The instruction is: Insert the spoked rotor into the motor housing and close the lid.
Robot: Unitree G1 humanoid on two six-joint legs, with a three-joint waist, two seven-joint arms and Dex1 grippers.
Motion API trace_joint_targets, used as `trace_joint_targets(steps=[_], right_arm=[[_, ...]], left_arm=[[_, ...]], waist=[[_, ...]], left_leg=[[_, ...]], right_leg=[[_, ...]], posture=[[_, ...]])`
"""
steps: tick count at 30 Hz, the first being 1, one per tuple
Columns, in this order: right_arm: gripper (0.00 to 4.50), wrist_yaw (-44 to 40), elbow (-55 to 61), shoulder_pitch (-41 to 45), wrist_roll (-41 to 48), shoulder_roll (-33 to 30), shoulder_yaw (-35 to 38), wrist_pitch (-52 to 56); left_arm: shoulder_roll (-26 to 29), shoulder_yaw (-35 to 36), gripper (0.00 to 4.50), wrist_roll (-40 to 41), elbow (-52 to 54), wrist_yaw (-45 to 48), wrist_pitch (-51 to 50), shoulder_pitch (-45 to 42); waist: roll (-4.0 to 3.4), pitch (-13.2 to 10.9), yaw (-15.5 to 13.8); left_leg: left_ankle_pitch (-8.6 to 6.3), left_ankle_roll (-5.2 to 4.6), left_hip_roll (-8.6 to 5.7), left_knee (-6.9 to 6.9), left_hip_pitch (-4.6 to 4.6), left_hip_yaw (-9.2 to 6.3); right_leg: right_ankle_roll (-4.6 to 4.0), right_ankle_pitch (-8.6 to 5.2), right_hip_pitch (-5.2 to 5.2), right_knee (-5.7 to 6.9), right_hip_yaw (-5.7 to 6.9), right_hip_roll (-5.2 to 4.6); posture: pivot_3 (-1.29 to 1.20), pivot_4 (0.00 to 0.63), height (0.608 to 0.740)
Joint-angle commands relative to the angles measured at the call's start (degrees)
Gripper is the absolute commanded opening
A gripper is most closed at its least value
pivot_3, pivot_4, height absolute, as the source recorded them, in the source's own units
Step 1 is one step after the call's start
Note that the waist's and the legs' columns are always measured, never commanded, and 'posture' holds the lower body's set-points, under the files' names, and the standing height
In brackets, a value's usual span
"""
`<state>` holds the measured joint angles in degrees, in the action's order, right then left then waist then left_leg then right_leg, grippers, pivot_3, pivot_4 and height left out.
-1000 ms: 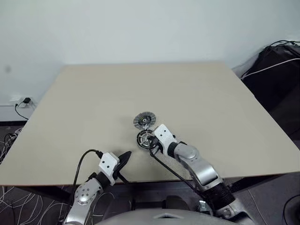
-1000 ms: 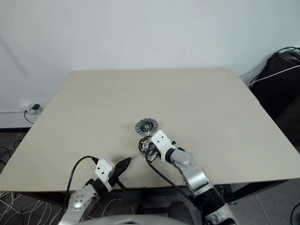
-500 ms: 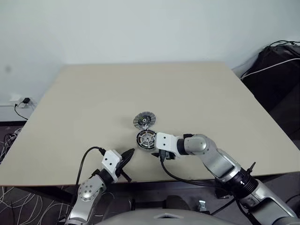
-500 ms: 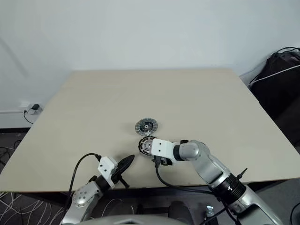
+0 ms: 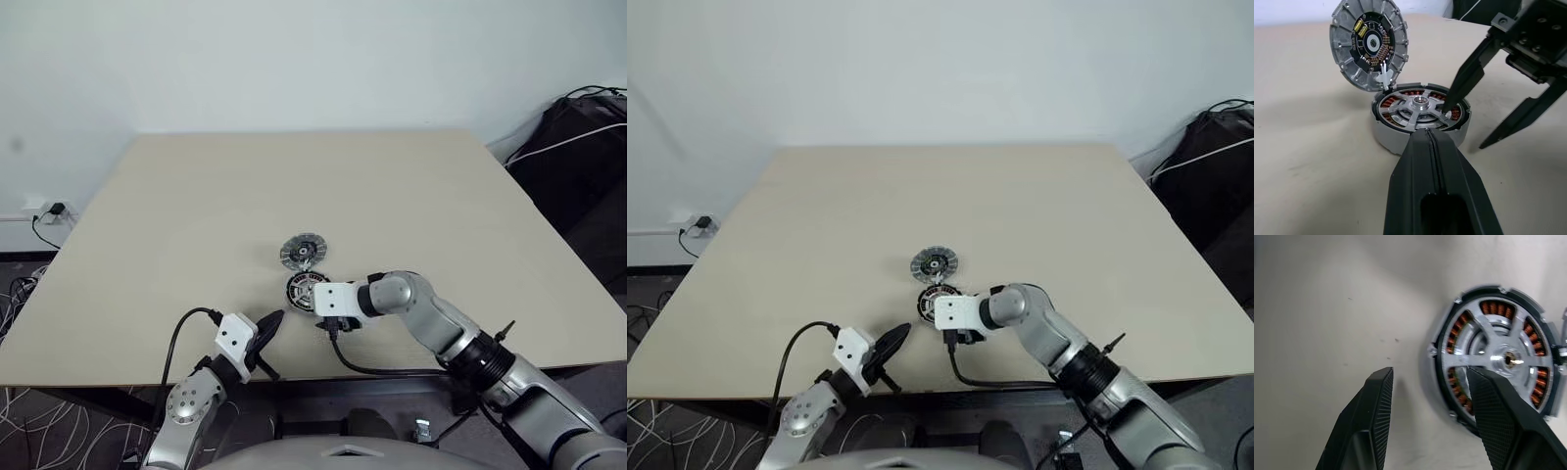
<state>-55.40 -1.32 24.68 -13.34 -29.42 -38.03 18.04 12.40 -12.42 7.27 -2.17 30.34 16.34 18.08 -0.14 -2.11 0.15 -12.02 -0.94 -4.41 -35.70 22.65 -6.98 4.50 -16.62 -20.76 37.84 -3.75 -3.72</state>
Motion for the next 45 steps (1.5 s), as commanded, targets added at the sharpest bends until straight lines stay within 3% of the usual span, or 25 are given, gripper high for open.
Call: trace_joint_targets(steps=[1, 3, 9, 19, 29, 34, 45], right_arm=[[2.38, -0.41, -1.14, 1.65, -0.85, 0.69, 0.72, -1.37], [1.97, -0.56, -1.53, 1.74, -1.22, 0.74, 0.84, -1.68], [0.16, -1.15, -0.63, 1.00, -1.49, 0.33, 1.83, -1.88], [0.16, 0.60, 5.99, -3.07, 1.90, 0.76, 7.40, 2.35], [0.16, 4.93, 24.19, -11.31, 10.38, 2.90, 16.60, 32.46], [0.16, 10.96, 28.45, -12.05, 14.30, 8.60, 19.24, 46.06], [0.16, 21.30, 28.88, -11.88, 19.17, 15.02, 17.31, 55.78]], left_arm=[[-0.50, -0.28, 0.00, -0.16, 2.66, -0.47, 0.15, -0.65], [-0.51, -0.32, 0.00, -0.10, 2.70, -0.58, 0.12, -0.69], [-0.73, -0.14, 0.00, 0.01, 1.55, -0.42, 0.52, -1.22], [-1.02, -0.04, 0.00, 0.11, 0.24, -0.03, 0.73, -2.12], [-1.07, -0.13, 0.00, 0.32, 0.67, 0.03, 0.27, -1.28], [-0.98, -0.53, 0.00, 0.21, 1.03, 0.27, -0.04, -0.85], [-0.96, -0.74, 0.00, 0.14, 0.67, 0.18, 0.04, -0.42]], waist=[[0.00, 0.00, 0.10], [-0.03, 0.02, 0.17], [-0.02, 0.06, 0.29], [-0.02, 0.06, -0.31], [-0.01, 0.03, -1.20], [-0.02, 0.02, -1.06], [-0.04, 0.02, -0.88]], left_leg=[[0.00, 0.00, 0.00, 0.00, -0.01, 0.00], [0.00, 0.00, 0.01, -0.01, -0.02, 0.00], [0.00, 0.01, 0.01, -0.04, -0.07, -0.02], [0.00, 0.00, 0.00, -0.14, 0.01, -0.04], [-0.02, 0.00, -0.01, -0.11, 0.10, -0.04], [-0.02, 0.00, 0.00, -0.11, 0.11, -0.03], [-0.02, -0.01, -0.05, -0.07, 0.15, -0.02]], right_leg=[[0.00, 0.00, 0.00, 0.00, 0.00, 0.01], [0.00, 0.00, 0.00, 0.04, 0.00, 0.02], [0.01, -0.01, 0.04, 0.07, -0.01, 0.04], [-0.02, -0.01, 0.04, 0.05, 0.00, 0.02], [-0.08, -0.18, -0.03, 0.04, -0.01, -0.03], [-0.06, -0.21, -0.07, 0.07, -0.02, -0.25], [-0.05, -0.20, -0.10, 0.03, -0.01, -0.24]], posture=[[0.00, 0.000, 0.740], [0.00, 0.000, 0.740], [0.00, 0.000, 0.740], [0.00, 0.000, 0.740], [0.00, 0.000, 0.740], [0.00, 0.000, 0.740], [0.00, 0.000, 0.740]])
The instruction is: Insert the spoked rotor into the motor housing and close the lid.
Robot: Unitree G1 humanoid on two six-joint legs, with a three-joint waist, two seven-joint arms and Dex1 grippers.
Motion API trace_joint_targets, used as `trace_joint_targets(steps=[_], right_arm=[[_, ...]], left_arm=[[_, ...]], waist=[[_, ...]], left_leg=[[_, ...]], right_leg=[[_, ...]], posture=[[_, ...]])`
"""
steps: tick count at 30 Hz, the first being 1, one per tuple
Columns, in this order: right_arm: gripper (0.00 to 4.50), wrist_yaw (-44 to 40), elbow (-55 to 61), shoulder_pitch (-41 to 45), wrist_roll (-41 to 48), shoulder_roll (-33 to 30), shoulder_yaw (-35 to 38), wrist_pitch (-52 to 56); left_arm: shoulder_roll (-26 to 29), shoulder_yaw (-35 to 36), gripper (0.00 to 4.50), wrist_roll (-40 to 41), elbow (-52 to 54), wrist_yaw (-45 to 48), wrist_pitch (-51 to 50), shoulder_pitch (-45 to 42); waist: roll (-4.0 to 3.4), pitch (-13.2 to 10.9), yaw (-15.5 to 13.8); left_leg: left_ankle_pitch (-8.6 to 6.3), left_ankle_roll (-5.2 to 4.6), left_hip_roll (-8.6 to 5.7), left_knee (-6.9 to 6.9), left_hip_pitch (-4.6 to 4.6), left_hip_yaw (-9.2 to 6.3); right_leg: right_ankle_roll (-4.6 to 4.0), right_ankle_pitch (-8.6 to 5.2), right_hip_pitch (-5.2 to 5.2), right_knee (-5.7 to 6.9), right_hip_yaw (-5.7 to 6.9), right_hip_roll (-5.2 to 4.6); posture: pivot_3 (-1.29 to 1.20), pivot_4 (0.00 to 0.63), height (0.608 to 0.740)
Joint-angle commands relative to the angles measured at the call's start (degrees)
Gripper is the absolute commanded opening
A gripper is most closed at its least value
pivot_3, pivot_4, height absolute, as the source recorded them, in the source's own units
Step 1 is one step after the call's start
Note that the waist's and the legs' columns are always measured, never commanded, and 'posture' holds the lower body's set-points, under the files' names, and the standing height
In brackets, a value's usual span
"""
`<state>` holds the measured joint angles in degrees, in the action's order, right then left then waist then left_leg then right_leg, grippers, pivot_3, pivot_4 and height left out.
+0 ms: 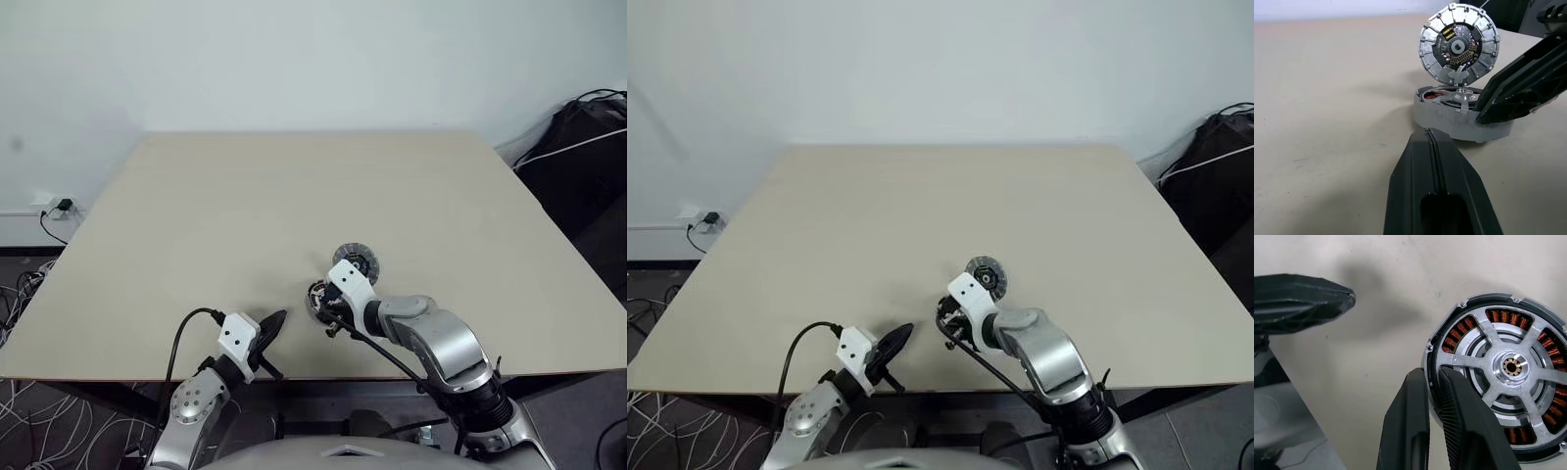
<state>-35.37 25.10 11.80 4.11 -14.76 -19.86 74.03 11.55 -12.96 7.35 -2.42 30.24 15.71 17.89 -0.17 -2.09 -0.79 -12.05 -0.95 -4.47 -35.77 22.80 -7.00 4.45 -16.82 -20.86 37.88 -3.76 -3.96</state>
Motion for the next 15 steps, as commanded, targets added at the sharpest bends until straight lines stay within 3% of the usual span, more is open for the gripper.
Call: trace_joint_targets(steps=[1, 4, 11, 15], right_arm=[[0.16, 1.70, 1.97, 0.91, 2.19, 0.42, -1.25, -0.32], [0.16, 2.68, 0.88, 0.64, 3.49, 0.96, -1.88, -0.99], [2.32, 5.67, 0.12, 1.28, 6.26, 5.63, -0.73, -3.68], [2.32, 5.81, 1.42, 2.71, 8.21, 6.35, 0.39, -6.15]], left_arm=[[-0.14, -0.22, 0.00, 0.07, 0.90, 0.26, 0.69, -0.19], [-0.22, -0.21, 0.00, 0.06, 0.77, 0.21, 0.75, -0.14], [-0.19, -0.14, 0.00, 0.06, 0.24, 0.29, 0.78, -0.20], [-0.09, -0.03, 0.00, 0.13, -0.04, 0.47, 0.75, -0.53]], waist=[[-0.01, 0.00, 0.09], [-0.01, 0.00, 0.15], [-0.02, 0.01, 0.85], [-0.03, 0.01, 1.12]], left_leg=[[0.00, 0.00, 0.01, 0.01, 0.00, 0.00], [0.00, 0.00, 0.02, 0.03, 0.00, -0.01], [0.00, 0.01, 0.04, 0.08, -0.01, -0.02], [0.01, 0.00, 0.02, 0.06, -0.01, -0.01]], right_leg=[[0.00, 0.00, -0.01, 0.00, 0.00, 0.00], [0.00, -0.01, -0.02, 0.00, 0.01, 0.00], [0.01, 0.00, -0.04, 0.02, 0.01, 0.05], [0.03, 0.01, -0.03, 0.01, 0.00, 0.20]], posture=[[0.00, 0.000, 0.740], [0.00, 0.000, 0.740], [0.00, 0.000, 0.740], [0.00, 0.000, 0.740]])
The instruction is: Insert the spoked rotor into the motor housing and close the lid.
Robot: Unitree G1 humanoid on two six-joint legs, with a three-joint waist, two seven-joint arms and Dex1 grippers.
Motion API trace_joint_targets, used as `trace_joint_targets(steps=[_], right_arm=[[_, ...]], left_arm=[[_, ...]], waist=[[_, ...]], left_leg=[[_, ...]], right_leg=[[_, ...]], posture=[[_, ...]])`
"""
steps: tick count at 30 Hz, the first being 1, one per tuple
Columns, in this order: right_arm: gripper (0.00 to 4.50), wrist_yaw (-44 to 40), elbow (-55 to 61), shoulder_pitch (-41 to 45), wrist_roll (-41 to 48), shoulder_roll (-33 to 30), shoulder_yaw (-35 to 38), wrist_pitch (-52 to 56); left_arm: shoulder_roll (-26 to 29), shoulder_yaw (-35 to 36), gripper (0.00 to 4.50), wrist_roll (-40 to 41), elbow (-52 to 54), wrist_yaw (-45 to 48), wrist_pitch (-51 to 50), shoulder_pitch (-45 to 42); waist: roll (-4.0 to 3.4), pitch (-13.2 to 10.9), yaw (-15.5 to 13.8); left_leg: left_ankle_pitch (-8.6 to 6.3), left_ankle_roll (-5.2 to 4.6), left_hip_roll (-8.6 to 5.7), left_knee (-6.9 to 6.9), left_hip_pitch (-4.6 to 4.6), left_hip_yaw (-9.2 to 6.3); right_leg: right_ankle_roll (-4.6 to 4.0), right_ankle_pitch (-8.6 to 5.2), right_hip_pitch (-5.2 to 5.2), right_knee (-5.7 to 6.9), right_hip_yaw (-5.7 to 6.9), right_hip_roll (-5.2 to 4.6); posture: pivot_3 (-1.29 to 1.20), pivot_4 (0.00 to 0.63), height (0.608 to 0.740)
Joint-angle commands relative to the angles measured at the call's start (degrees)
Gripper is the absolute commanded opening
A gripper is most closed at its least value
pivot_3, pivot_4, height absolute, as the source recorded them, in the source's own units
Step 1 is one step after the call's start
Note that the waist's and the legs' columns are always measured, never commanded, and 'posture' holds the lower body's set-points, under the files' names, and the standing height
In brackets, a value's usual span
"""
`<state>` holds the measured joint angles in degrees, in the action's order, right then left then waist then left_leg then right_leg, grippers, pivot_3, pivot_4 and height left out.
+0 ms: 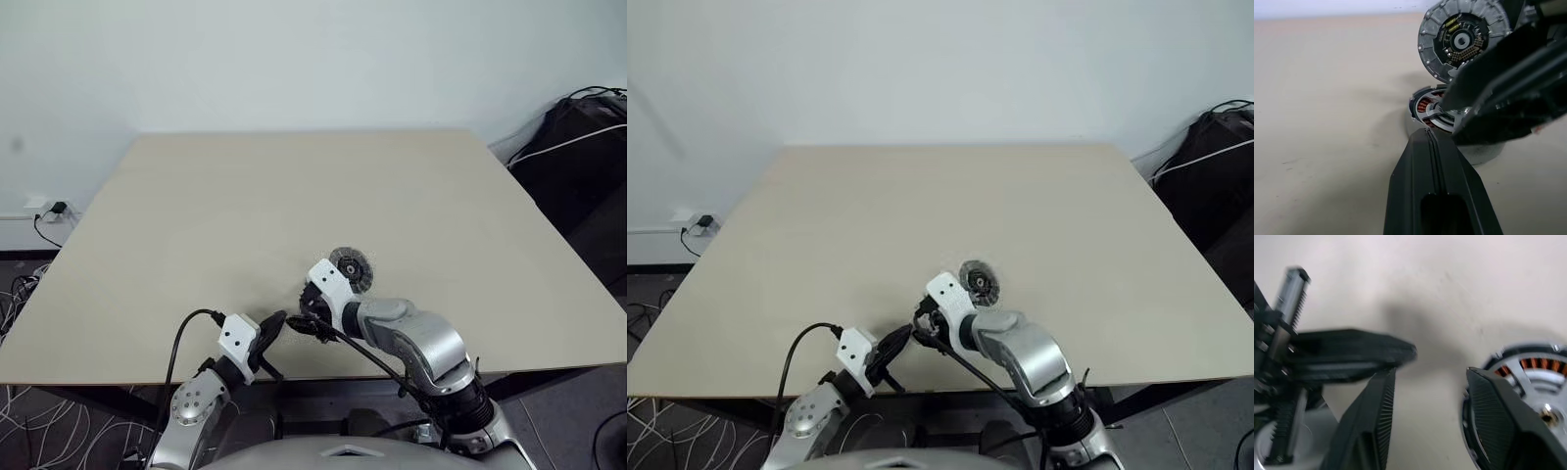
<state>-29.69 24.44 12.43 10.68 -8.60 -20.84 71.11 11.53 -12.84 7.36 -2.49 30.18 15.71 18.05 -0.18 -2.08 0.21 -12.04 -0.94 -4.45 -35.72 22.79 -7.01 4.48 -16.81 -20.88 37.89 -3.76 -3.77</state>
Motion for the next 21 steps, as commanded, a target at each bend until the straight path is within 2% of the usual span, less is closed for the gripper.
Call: trace_joint_targets(steps=[1, 3, 8, 11, 17, 21], right_arm=[[2.32, -0.19, 2.49, 2.54, 1.51, -0.82, 0.93, -5.13], [2.32, -1.28, 3.09, 3.32, 0.50, -4.11, -1.05, -9.76], [2.32, -7.03, 2.73, 4.17, -5.80, -17.83, -9.44, -25.90], [2.32, -13.32, 2.60, 2.93, -8.25, -25.51, -12.72, -36.55], [2.32, -18.88, -1.52, 3.15, -12.85, -31.63, -14.80, -46.92], [2.32, -21.42, -4.75, 4.68, -15.79, -32.17, -15.24, -51.01]], left_arm=[[-0.03, -0.13, 0.00, 0.14, 0.00, 0.59, 0.75, -0.76], [0.03, -0.09, 0.00, 0.18, -0.09, 0.69, 0.78, -0.83], [0.10, 0.04, 0.00, 0.26, -0.25, 0.92, 0.76, -0.95], [0.05, 0.07, 0.00, 0.26, -0.48, 1.07, 0.78, -1.10], [-0.12, 0.08, 0.00, 0.25, -0.86, 1.32, 0.86, -1.26], [-0.16, -0.06, 0.00, 0.21, -1.01, 1.46, 0.88, -1.39]], waist=[[-0.03, -0.01, 0.24], [-0.03, -0.01, 0.37], [-0.02, 0.00, 0.39], [0.00, -0.01, 0.37], [0.09, -0.06, 0.32], [0.18, -0.12, 0.23]], left_leg=[[0.00, 0.00, 0.00, 0.00, 0.00, 0.00], [0.00, 0.00, 0.00, 0.00, 0.00, -0.01], [0.00, 0.00, -0.02, 0.01, 0.00, 0.01], [0.00, 0.00, -0.01, 0.04, 0.00, 0.00], [0.00, 0.00, 0.02, -0.04, -0.02, -0.02], [0.00, -0.01, 0.01, -0.16, -0.07, -0.03]], right_leg=[[0.00, 0.00, 0.00, 0.00, 0.00, 0.00], [0.00, 0.00, 0.00, 0.00, 0.01, 0.01], [0.00, -0.01, 0.02, -0.08, 0.03, -0.03], [0.09, 0.04, 0.01, -0.08, 0.04, -0.10], [0.12, 0.03, 0.08, -0.08, 0.07, -0.20], [0.07, 0.00, 0.20, -0.08, 0.09, -0.24]], posture=[[0.00, 0.000, 0.740], [0.00, 0.000, 0.740], [0.00, 0.000, 0.740], [0.00, 0.000, 0.740], [0.00, 0.000, 0.740], [0.00, 0.000, 0.740]])
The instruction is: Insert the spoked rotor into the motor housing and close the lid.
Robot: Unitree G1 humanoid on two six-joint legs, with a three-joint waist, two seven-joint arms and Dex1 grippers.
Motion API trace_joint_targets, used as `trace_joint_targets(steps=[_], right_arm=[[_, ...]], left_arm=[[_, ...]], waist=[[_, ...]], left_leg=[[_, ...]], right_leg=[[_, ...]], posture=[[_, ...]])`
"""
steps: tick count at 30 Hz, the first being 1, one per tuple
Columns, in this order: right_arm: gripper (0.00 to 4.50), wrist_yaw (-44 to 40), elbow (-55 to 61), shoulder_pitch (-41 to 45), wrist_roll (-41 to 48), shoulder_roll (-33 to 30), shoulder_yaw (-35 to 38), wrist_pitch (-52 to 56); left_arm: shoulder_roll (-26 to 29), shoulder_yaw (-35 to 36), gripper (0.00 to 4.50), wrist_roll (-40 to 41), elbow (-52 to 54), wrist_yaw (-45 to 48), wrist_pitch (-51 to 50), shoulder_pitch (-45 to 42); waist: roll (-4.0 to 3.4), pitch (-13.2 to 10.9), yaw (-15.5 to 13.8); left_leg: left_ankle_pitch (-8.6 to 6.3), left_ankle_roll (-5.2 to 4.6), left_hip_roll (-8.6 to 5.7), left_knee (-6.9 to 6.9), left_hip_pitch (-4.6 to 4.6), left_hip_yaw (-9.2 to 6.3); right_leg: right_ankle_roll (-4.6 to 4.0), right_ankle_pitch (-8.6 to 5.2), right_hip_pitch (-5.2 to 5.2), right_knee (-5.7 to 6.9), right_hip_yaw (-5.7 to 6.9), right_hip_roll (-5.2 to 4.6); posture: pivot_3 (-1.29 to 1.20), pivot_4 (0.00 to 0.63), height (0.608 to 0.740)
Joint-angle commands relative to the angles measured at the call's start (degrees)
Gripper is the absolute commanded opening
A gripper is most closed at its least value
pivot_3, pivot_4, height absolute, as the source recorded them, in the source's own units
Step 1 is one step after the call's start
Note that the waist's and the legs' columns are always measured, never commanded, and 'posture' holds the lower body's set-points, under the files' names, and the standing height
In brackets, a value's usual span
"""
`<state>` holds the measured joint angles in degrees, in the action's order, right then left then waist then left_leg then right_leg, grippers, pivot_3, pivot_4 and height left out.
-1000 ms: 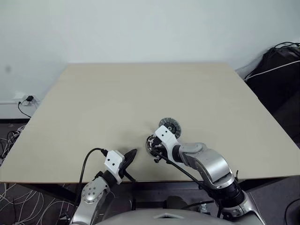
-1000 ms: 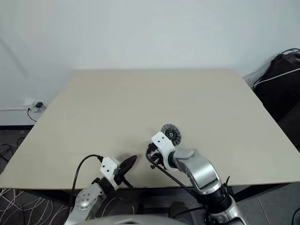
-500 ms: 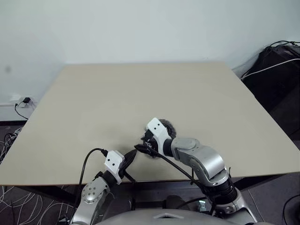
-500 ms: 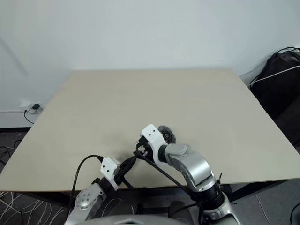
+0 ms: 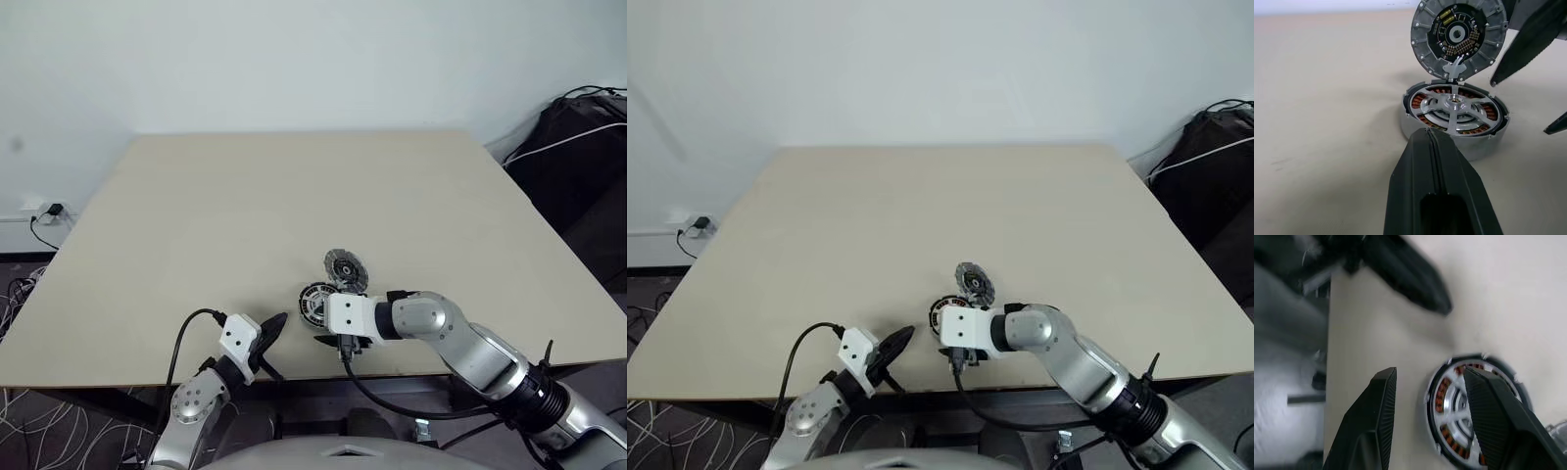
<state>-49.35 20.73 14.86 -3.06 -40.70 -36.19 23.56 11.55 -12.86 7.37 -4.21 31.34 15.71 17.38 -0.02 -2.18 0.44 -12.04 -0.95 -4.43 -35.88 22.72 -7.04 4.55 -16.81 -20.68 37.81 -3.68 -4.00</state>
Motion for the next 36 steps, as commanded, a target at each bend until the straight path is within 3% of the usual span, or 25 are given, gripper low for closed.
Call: trace_joint_targets(steps=[1, 12, 21, 28, 36], right_arm=[[2.32, -2.44, -2.14, 2.81, -3.10, -0.08, -0.16, -4.70], [2.32, -6.06, -12.51, 5.36, -11.08, 0.67, -1.28, -14.25], [2.32, -9.26, -13.11, 5.16, -13.84, 0.44, -0.24, -15.35], [0.15, -9.69, -12.92, 4.54, -15.74, 0.19, 0.82, -16.15], [0.11, -6.84, -12.12, 2.65, -15.82, 1.59, 3.50, -15.07]], left_arm=[[-0.20, -0.05, 0.00, 0.18, 0.69, 0.32, 0.91, -0.73], [-0.63, 0.02, 0.00, 0.04, 1.24, -0.50, 1.10, 0.08], [-0.80, -0.06, 0.00, 0.04, 1.62, -1.25, 1.18, 0.65], [-1.00, -0.37, 0.00, 0.08, 1.60, -1.17, 1.11, 0.64], [-1.09, -0.45, 0.00, 0.04, 1.44, -1.03, 0.84, 0.44]], waist=[[0.04, -0.03, 0.02], [0.10, -0.06, -0.93], [0.09, -0.06, -1.47], [0.13, -0.06, -1.54], [0.12, -0.05, -1.57]], left_leg=[[0.00, 0.00, 0.00, -0.01, 0.00, 0.00], [0.00, -0.01, -0.01, 0.01, -0.02, 0.00], [0.00, -0.01, -0.01, -0.02, -0.04, 0.01], [0.00, -0.01, 0.00, -0.04, -0.06, 0.00], [0.00, -0.01, 0.00, -0.07, -0.06, 0.01]], right_leg=[[0.00, 0.00, 0.01, 0.00, 0.00, -0.01], [0.05, 0.06, 0.01, 0.00, 0.01, 0.04], [0.01, 0.02, 0.03, 0.00, 0.01, 0.06], [0.00, 0.02, 0.07, 0.01, 0.01, 0.16], [0.00, 0.03, 0.06, 0.02, 0.00, 0.15]], posture=[[0.00, 0.000, 0.740], [0.00, 0.000, 0.740], [0.00, 0.000, 0.740], [0.00, 0.000, 0.740], [0.00, 0.000, 0.740]])
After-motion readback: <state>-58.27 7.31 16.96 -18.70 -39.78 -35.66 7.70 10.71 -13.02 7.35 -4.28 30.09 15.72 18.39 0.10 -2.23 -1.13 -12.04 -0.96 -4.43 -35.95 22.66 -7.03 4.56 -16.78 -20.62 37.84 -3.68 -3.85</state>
